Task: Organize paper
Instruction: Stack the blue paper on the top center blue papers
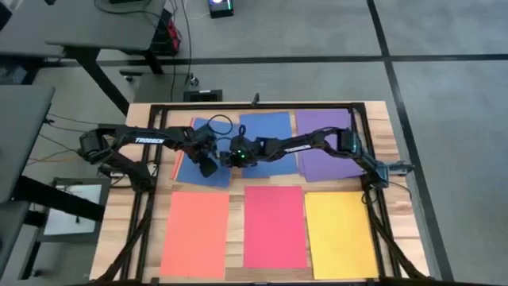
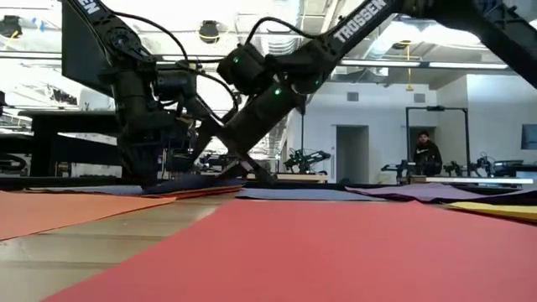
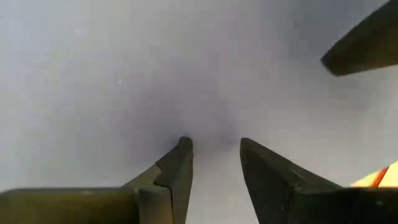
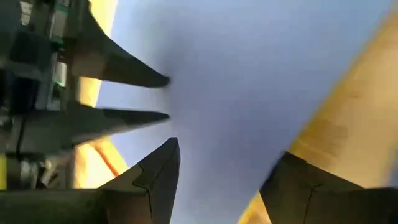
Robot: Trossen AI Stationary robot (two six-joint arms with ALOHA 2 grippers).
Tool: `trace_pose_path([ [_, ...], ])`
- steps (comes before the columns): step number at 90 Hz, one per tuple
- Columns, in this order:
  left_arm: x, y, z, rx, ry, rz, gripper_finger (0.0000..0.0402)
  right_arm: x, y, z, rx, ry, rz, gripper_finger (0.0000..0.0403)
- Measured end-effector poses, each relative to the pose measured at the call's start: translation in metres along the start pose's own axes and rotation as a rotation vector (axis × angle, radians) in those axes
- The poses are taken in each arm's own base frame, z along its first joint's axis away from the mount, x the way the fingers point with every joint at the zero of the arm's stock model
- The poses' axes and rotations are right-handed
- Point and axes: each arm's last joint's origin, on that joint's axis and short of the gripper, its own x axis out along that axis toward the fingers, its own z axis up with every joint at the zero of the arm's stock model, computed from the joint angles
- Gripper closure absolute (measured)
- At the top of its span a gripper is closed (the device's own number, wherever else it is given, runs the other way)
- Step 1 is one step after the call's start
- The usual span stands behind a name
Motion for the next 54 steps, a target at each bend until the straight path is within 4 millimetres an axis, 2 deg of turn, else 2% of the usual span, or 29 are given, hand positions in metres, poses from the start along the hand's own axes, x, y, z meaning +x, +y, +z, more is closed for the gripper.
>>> trace_pose_path([
  [16, 0.0, 0.0, 0.0, 0.026, 0.001, -0.004, 0.0283, -0.001, 0.002, 0.004, -0.025, -0.043, 0.006, 0.0223],
  [23, -0.001, 0.0, 0.0, 0.03, 0.003, -0.004, 0.0283, -0.001, 0.001, 0.004, -0.031, -0.043, 0.005, 0.0237],
  [31, -0.002, 0.0, 0.0, 0.029, 0.006, -0.004, 0.0283, -0.001, 0.0, 0.004, -0.054, -0.039, -0.004, 0.0278],
  [43, -0.004, -0.001, -0.001, 0.031, 0.001, -0.004, 0.0283, -0.001, -0.003, 0.003, -0.09, -0.025, -0.04, 0.0379],
  [54, -0.012, -0.002, -0.004, 0.028, 0.015, 0.001, 0.0283, -0.003, -0.004, 0.007, -0.113, -0.026, -0.049, 0.0398],
])
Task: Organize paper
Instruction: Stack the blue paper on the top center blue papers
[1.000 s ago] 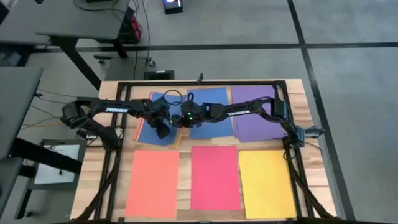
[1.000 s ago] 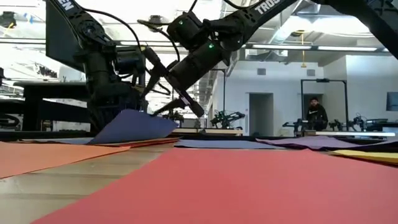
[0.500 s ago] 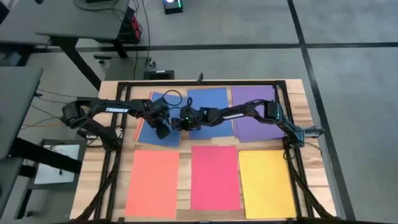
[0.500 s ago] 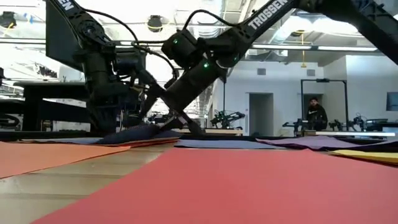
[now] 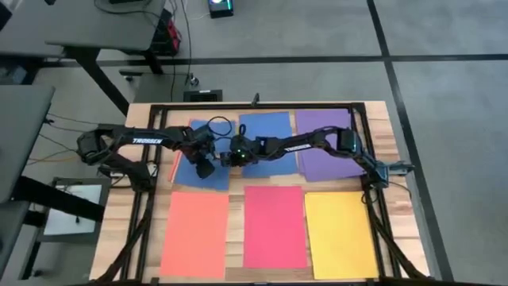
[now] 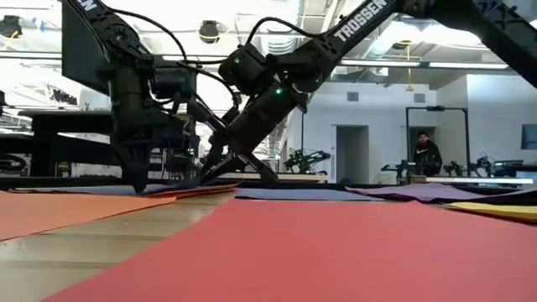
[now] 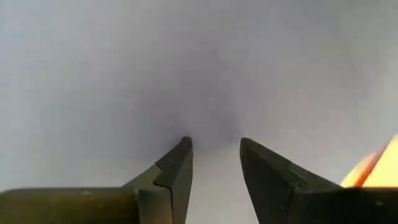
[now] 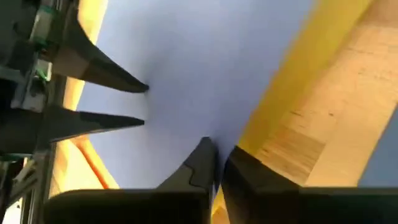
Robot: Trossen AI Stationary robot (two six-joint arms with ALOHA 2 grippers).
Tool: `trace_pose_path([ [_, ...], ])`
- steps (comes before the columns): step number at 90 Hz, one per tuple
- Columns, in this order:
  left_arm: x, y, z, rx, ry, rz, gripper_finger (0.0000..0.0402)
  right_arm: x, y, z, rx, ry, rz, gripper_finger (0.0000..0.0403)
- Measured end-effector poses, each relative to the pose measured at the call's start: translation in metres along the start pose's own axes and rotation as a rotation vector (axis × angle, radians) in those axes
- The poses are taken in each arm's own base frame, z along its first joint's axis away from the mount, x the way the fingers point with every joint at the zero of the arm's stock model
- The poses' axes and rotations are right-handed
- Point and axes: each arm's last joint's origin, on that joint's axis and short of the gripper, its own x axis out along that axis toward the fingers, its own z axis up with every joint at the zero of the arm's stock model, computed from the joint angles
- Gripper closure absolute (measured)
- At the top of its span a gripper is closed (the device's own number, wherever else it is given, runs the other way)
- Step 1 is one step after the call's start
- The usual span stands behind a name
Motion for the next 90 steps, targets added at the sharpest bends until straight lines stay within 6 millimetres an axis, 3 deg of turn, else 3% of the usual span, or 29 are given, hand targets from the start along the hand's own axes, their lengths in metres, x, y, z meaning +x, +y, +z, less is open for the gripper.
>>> trace_pose_path([
  [17, -0.033, -0.008, 0.008, 0.009, -0.036, -0.004, 0.0283, -0.024, 0.012, 0.014, -0.066, -0.022, 0.02, 0.0403],
  [26, -0.054, -0.013, 0.013, 0.027, -0.094, -0.007, 0.0283, -0.049, 0.019, 0.025, -0.112, -0.009, 0.004, 0.0403],
  [36, -0.071, -0.015, 0.014, 0.037, -0.146, -0.009, 0.0283, -0.091, 0.021, 0.042, -0.156, 0.012, -0.071, 0.0403],
  [46, -0.08, -0.016, 0.013, 0.041, -0.184, -0.012, 0.0283, -0.131, 0.01, 0.064, -0.168, 0.02, -0.181, 0.0403],
  [55, -0.083, -0.016, 0.013, 0.044, -0.2, 0.0, 0.0283, -0.154, -0.006, 0.082, -0.136, 0.035, -0.269, 0.0403],
  [70, -0.087, -0.015, 0.011, 0.039, -0.23, 0.035, 0.0283, -0.158, -0.043, 0.095, -0.028, 0.063, -0.378, 0.0403],
  [90, -0.092, -0.016, 0.01, 0.008, -0.254, 0.03, 0.0283, -0.145, -0.074, 0.07, 0.043, 0.189, -0.463, 0.0403],
])
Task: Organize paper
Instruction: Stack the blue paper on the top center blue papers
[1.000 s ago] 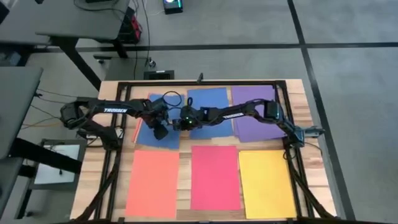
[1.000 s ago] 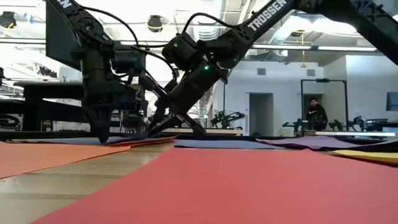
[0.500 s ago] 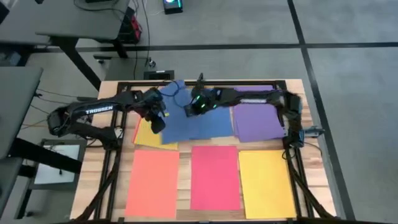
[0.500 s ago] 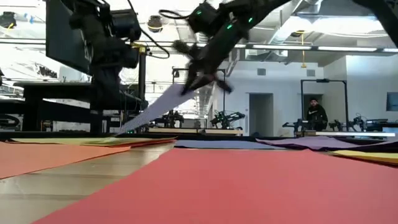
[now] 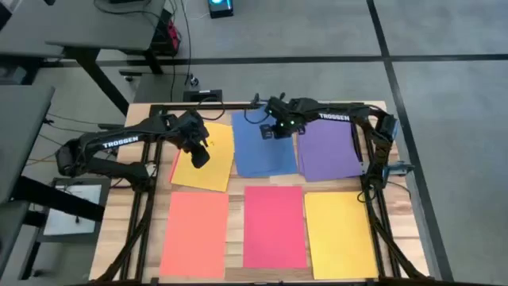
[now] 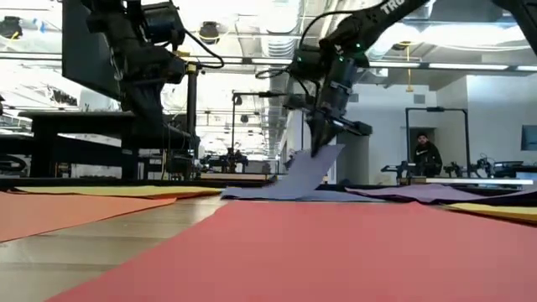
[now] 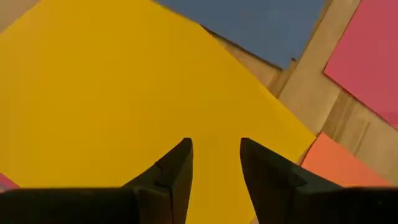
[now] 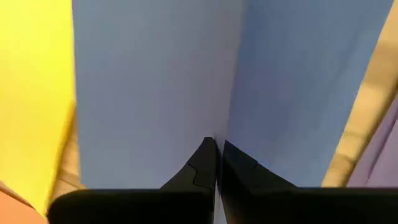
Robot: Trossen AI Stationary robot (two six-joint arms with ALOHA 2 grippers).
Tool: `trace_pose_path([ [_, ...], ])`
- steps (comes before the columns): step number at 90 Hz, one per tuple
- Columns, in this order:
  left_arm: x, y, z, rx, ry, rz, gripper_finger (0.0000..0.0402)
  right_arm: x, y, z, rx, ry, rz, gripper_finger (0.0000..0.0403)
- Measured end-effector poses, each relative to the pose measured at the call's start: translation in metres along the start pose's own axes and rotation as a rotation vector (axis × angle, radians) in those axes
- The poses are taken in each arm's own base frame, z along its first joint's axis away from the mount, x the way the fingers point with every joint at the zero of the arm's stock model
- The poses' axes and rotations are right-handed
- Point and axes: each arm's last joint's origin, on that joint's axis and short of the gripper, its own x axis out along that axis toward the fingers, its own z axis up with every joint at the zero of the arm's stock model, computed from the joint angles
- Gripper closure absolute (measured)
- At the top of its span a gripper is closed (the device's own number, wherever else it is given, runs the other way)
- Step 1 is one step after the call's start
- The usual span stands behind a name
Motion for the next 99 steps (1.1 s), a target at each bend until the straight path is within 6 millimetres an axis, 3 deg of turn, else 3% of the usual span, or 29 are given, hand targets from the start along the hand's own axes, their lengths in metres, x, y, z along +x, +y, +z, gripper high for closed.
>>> trace_pose_path([
  [18, 0.0, 0.0, 0.001, -0.01, -0.006, 0.002, 0.0283, 0.012, -0.003, -0.019, -0.026, 0.017, -0.084, 0.0403],
  [43, 0.0, 0.0, 0.001, -0.031, -0.008, 0.001, 0.0283, 0.011, -0.017, -0.012, -0.002, -0.028, -0.196, 0.0403],
  [82, 0.0, 0.0, 0.001, -0.117, -0.008, 0.015, 0.0283, 0.011, -0.015, -0.018, 0.185, -0.149, -0.281, 0.0403],
  [99, 0.0, 0.001, 0.001, -0.115, -0.01, 0.02, 0.0283, 0.012, -0.007, -0.025, 0.154, -0.152, -0.259, 0.0403],
])
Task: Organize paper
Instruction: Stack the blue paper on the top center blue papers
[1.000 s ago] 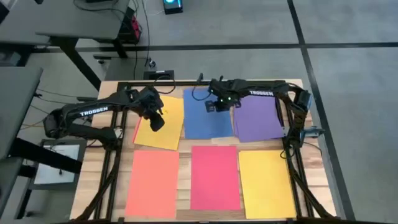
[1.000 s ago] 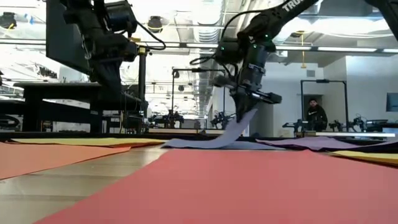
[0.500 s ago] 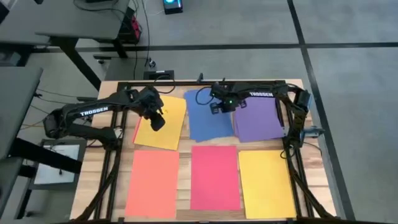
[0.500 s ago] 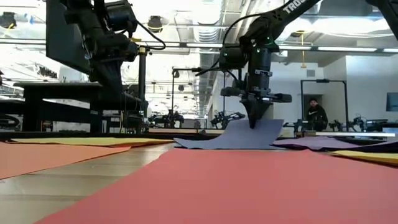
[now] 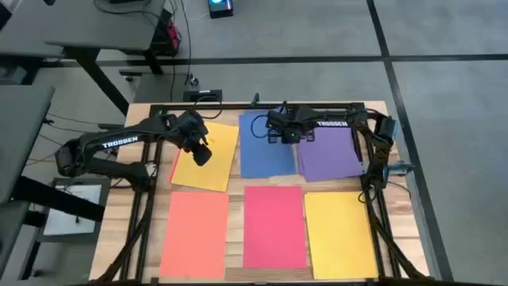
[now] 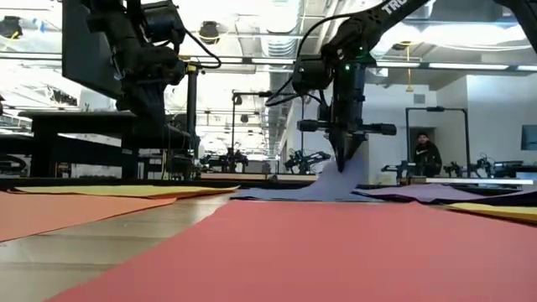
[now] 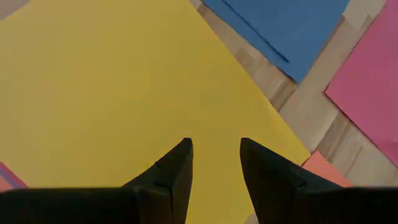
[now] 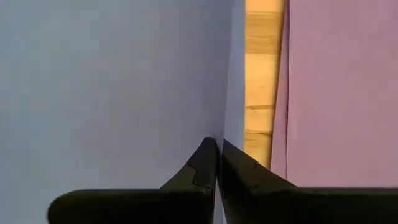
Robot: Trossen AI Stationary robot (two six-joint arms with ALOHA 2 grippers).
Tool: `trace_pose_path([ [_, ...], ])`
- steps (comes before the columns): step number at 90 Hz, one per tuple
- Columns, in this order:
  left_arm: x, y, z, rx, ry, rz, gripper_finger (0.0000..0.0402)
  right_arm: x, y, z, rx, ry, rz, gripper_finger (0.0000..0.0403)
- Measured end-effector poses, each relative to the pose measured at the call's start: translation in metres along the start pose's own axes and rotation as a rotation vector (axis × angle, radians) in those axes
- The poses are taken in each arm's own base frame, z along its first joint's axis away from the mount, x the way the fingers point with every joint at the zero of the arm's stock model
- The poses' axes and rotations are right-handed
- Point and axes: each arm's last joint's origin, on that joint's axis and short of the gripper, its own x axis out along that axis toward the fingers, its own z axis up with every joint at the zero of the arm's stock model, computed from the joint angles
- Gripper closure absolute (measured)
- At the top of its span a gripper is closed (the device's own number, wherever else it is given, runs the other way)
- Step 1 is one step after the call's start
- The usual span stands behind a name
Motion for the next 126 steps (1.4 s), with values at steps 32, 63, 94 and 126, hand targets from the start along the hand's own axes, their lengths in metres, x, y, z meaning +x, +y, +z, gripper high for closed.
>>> trace_pose_path([
  [32, 0.0, 0.0, 0.0, 0.039, 0.0, 0.001, 0.0283, -0.002, 0.005, -0.011, -0.131, 0.013, 0.011, 0.0403],
  [63, 0.0, 0.0, 0.0, 0.048, -0.001, 0.002, 0.0283, -0.002, 0.008, -0.01, -0.266, -0.004, 0.038, 0.0403],
  [94, 0.0, 0.0, 0.0, 0.048, 0.0, 0.002, 0.0283, -0.002, 0.004, -0.008, -0.247, 0.031, 0.029, 0.0394],
  [126, 0.0, 0.0, 0.0, 0.042, 0.0, 0.002, 0.0283, 0.0, 0.002, -0.002, -0.265, 0.061, 0.047, 0.0285],
])
